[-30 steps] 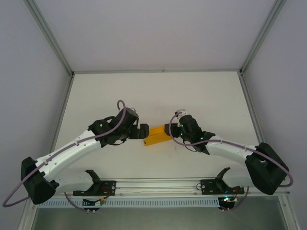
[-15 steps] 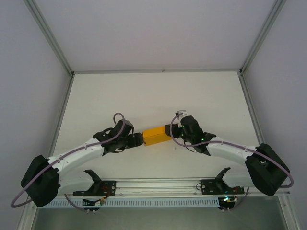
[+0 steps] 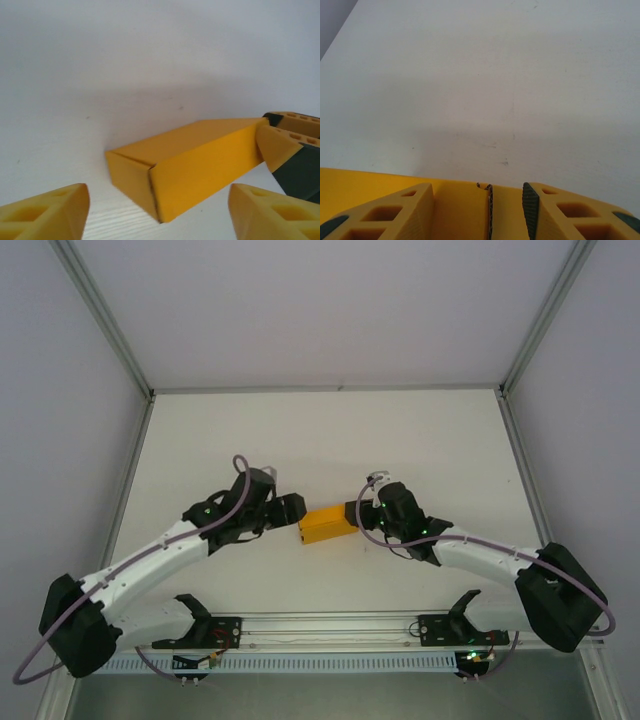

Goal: Assemble paper box

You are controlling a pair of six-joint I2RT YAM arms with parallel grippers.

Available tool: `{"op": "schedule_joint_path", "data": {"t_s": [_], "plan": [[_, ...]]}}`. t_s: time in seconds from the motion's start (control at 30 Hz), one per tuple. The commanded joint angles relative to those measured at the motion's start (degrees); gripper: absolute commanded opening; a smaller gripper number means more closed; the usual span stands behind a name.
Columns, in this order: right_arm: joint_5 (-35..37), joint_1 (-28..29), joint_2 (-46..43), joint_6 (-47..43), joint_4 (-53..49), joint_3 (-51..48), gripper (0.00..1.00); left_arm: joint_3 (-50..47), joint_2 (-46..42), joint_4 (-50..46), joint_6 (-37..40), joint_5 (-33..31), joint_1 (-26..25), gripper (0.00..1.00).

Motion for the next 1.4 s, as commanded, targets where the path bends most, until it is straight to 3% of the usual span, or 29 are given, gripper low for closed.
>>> {"op": "schedule_joint_path", "data": {"t_s": [0.0, 0.1, 0.2, 0.37, 0.57, 0.7, 0.87, 0.97, 1.0, 1.03, 1.1, 1.13, 1.17, 1.23, 1.37], "plan": [[-0.2, -0.2, 1.0, -2.2, -10.7, -2.6, 0.50, 0.5, 5.4, -0.1, 2.0, 3.1, 0.5, 0.59], [0.0, -0.3, 1.9, -1.9, -10.7, -2.8, 0.50, -1.4, 7.9, 0.9, 1.7, 5.5, 1.1, 0.40], [0.5, -0.3, 3.3, -0.8, -10.6, -3.1, 0.44, -5.2, 6.8, 2.5, 0.1, 5.6, 1.7, 0.28], [-0.6, -0.3, 4.4, -0.1, -6.8, -5.4, 0.31, -13.7, 2.5, 10.6, -1.9, 7.3, 1.8, 0.21], [-3.5, -0.3, 5.8, -2.2, 4.8, -10.8, 0.14, -24.8, 1.1, 26.4, -1.1, 8.9, 1.7, 0.01], [-4.1, -0.4, 6.5, -3.1, 6.9, -11.2, 0.09, -26.6, 0.0, 28.4, 1.6, 8.0, 0.8, 0.00], [-3.3, -0.4, 3.5, -3.8, 5.7, -10.6, 0.09, -24.3, -3.3, 21.7, 5.4, 3.9, -0.5, 0.00], [-4.3, -0.3, 0.6, -3.9, 2.8, -8.8, 0.17, -20.1, -4.5, 17.3, 7.8, 4.2, -0.8, 0.16], [-4.7, -0.4, -0.5, -4.1, 1.3, -7.7, 0.21, -18.4, -4.7, 16.5, 8.8, 4.8, -1.1, 0.25], [-4.7, -0.3, -1.5, -4.4, -0.5, -6.5, 0.26, -16.8, -4.7, 15.5, 9.6, 5.4, -1.1, 0.40], [-4.4, -0.4, -3.1, -5.3, -4.5, -3.2, 0.41, -13.1, -4.7, 13.5, 10.6, 5.3, -1.1, 0.47], [-3.7, -0.4, -3.7, -5.5, -6.4, -1.4, 0.44, -11.1, -4.5, 12.0, 10.7, 4.3, -1.0, 0.51], [-3.2, -0.4, -4.2, -6.3, -8.0, 0.3, 0.46, -9.1, -4.3, 10.4, 11.5, 3.5, -1.1, 0.61], [-1.5, -0.4, -5.1, -8.2, -10.7, 3.8, 0.53, -4.3, -3.5, 5.4, 12.4, -0.1, -1.1, 0.98], [-0.9, -0.6, -5.0, -14.3, -15.5, 11.0, 0.88, 4.7, -1.3, -4.5, 13.3, -11.5, -1.0, 1.00]]}}
